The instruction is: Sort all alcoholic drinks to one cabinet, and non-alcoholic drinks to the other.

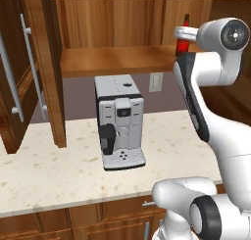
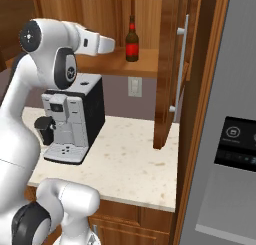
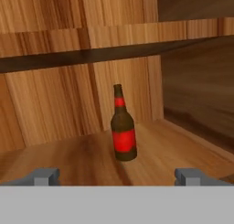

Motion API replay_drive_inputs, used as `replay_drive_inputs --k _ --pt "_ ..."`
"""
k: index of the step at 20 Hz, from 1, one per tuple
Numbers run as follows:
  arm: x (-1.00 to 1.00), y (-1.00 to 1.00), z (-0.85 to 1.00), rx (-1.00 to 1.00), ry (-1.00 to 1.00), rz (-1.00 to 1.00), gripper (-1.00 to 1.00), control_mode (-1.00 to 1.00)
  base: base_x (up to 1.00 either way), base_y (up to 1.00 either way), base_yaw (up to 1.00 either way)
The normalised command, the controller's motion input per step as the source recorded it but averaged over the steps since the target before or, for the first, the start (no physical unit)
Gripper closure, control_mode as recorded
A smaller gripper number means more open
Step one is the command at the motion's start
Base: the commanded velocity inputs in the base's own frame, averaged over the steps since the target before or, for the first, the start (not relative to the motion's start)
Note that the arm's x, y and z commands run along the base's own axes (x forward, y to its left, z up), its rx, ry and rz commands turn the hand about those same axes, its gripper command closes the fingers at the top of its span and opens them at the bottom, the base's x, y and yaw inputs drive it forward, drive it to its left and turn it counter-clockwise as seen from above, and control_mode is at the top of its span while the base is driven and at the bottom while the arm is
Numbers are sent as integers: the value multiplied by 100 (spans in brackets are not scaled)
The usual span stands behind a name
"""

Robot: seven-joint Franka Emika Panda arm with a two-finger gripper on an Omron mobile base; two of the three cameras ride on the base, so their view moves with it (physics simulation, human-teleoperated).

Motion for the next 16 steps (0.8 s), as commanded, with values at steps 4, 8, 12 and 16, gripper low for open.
replay_drive_inputs --k 4,8,12,16 --pt "-70 31 -11 -4 2 12 -100 -100 0 0 0" --pt "-70 31 -13 -3 3 16 -100 -100 0 0 0" --pt "-57 28 -7 -1 7 16 -100 -100 0 0 0" --pt "-42 23 0 0 10 13 -100 -100 0 0 0"
